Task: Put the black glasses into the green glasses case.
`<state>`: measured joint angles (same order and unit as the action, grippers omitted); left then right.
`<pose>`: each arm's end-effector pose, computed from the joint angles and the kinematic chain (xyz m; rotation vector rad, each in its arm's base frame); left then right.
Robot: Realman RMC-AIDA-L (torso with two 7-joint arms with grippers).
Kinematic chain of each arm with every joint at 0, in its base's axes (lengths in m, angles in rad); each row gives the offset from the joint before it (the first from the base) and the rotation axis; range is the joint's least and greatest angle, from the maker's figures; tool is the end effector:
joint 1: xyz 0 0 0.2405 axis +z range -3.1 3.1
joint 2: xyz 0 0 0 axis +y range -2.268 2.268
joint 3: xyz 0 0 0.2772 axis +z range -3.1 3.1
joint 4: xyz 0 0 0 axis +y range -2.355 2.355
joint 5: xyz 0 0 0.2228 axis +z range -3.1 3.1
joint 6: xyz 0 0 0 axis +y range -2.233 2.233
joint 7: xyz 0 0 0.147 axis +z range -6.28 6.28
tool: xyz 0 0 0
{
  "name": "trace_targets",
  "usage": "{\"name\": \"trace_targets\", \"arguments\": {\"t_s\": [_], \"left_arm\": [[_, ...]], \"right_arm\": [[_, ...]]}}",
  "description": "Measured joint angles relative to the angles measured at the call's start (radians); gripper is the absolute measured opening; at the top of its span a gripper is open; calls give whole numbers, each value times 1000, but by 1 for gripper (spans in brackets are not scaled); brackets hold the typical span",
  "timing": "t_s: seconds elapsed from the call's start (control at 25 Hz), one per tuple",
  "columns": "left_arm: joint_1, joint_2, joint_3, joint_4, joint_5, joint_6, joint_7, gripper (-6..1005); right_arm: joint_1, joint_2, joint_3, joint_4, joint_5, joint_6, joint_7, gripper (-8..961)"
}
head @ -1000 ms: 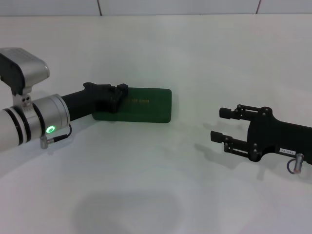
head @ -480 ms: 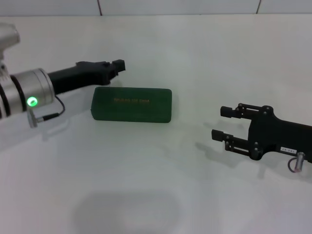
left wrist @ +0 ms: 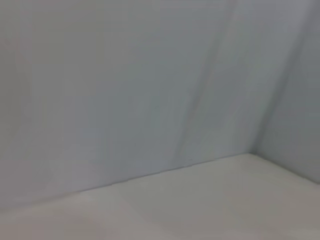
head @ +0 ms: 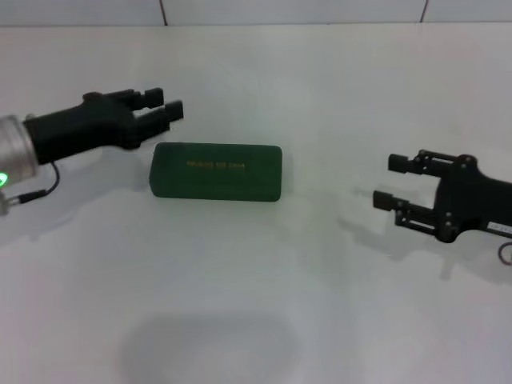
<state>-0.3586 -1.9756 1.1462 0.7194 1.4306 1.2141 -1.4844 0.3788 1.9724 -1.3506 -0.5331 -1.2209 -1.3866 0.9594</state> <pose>-0.3068 0.3649 0.0148 -2.4047 -0.7869 -0.7605 0.2926 0.3265 -0.0299 -2.6121 0.2720 0.8437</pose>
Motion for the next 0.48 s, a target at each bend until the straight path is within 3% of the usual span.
{"name": "trace_targets", "arguments": {"t_s": [0.12,0.28,0.36,0.48], "left_arm": [[53,-4,-50,10,0,159,143,449],[135,-7,-88,5,2,296,276,523],[180,-12,-93,4,15,315,307,560],[219,-24,-95,-4,74,320,319,615]], "right_arm": [[-2,-25,13,0,-3,-51,2,576],[-5,-46,14,8,-17,-113,-11,576],[-9,-43,14,10,-42,-118,-17,576],[-18,-22,15,17,-93,-108,-36,576]]}}
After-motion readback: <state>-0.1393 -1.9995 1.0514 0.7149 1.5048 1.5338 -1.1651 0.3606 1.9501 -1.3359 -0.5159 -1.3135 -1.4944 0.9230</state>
